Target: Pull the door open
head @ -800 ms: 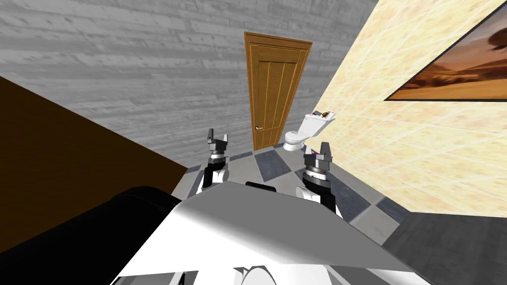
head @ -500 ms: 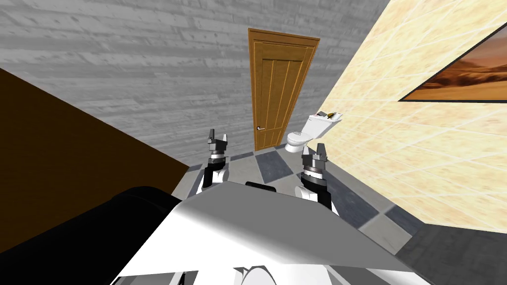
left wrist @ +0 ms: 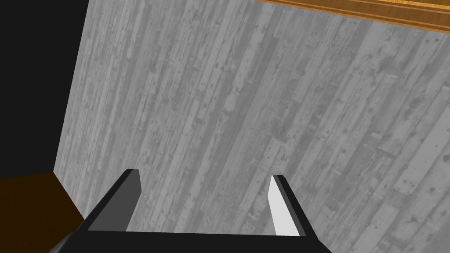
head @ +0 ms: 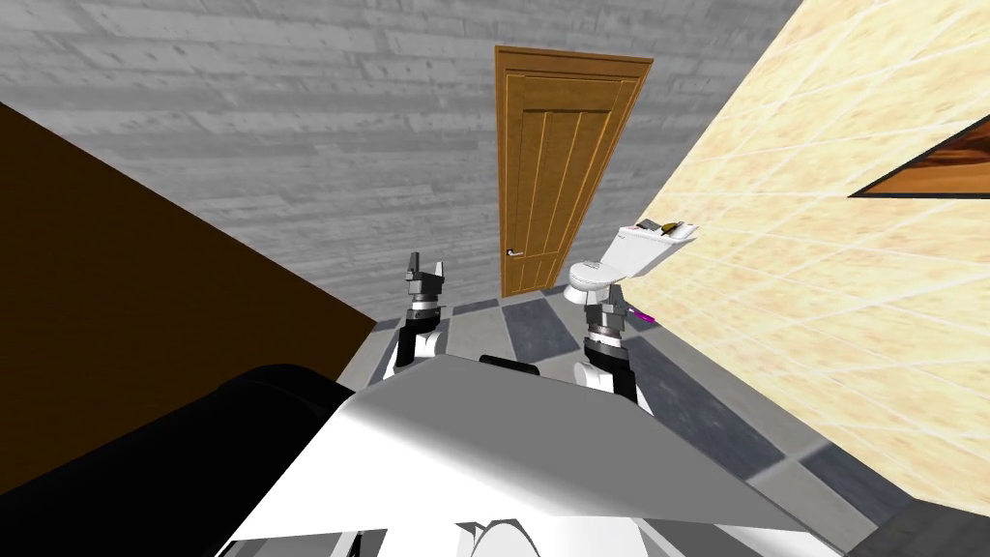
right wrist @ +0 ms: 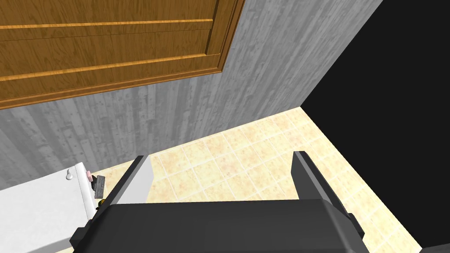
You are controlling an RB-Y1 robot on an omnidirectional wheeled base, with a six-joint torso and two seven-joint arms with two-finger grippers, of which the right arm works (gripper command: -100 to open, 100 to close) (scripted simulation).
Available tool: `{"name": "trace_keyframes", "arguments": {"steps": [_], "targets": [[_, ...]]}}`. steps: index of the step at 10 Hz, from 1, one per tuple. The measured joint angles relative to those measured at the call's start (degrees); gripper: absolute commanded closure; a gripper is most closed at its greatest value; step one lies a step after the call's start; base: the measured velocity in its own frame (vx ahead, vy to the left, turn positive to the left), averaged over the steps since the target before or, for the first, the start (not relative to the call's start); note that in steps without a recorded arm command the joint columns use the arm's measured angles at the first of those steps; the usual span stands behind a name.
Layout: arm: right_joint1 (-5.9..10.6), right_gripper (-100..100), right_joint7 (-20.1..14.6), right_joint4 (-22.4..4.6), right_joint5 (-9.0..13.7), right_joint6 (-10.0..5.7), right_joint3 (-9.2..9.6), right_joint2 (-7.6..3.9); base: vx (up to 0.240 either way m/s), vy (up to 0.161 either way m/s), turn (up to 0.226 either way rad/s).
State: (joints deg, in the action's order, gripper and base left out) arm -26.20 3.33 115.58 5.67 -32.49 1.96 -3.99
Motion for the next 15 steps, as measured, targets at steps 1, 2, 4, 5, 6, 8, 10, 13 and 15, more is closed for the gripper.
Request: {"name": "trace_keyframes", "arguments": {"steps": [1,2,4,5,6,8,10,13,15], "targets": [[0.74,-100,0.0,-1.4,0.0,-0.19,-0.15,-0.07,0.083,-0.002,0.098],[1.45,-100,-0.1,-2.8,0.1,-0.33,-0.36,-0.22,0.075,-0.003,0.114],[2.29,-100,-0.2,-5.0,0.2,-0.58,-0.59,-0.45,0.086,-0.001,0.104],[2.95,-100,-0.3,-6.6,0.3,-0.93,-0.79,-0.62,0.101,0.004,0.109],[3.93,-100,-0.5,-8.5,0.5,-1.29,-1.15,-0.88,0.100,0.007,0.111],[4.59,-100,-0.7,-10.9,0.6,-1.84,-1.32,-1.11,0.102,-0.012,0.124],[6.02,-100,-0.9,-14.4,0.8,-2.53,-1.77,-1.50,0.084,-0.007,0.143],[7.98,-100,-1.1,-19.1,1.0,-3.18,-2.27,-1.75,0.101,-0.017,0.126],[9.24,-100,-1.5,-22.2,1.3,-3.67,-2.80,-2.28,0.098,-0.018,0.148]]}}
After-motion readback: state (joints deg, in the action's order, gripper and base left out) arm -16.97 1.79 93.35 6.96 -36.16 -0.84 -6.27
